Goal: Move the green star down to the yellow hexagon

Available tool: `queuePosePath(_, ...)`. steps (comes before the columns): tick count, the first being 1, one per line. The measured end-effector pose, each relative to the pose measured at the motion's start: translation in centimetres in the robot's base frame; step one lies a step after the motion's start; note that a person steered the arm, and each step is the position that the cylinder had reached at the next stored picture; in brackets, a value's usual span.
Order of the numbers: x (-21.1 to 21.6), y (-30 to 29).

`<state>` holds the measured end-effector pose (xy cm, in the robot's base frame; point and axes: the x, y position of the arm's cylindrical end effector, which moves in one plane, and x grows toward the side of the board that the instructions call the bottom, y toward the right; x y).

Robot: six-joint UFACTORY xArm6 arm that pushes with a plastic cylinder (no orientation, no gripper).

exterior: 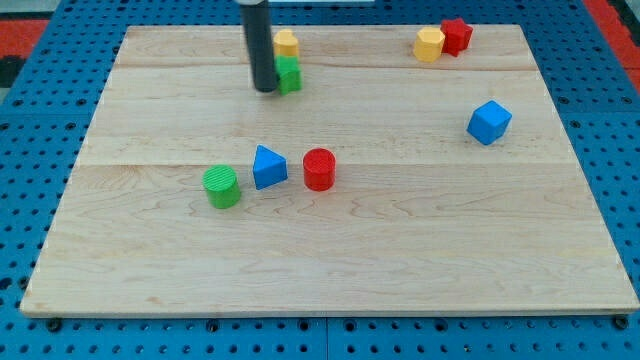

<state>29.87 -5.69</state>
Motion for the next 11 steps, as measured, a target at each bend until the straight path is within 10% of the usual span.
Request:
queuePosePath(4, -5.8, 3.2)
queuePosePath(5, -5.6, 12.7)
queuePosePath(11, 8.0, 24.2)
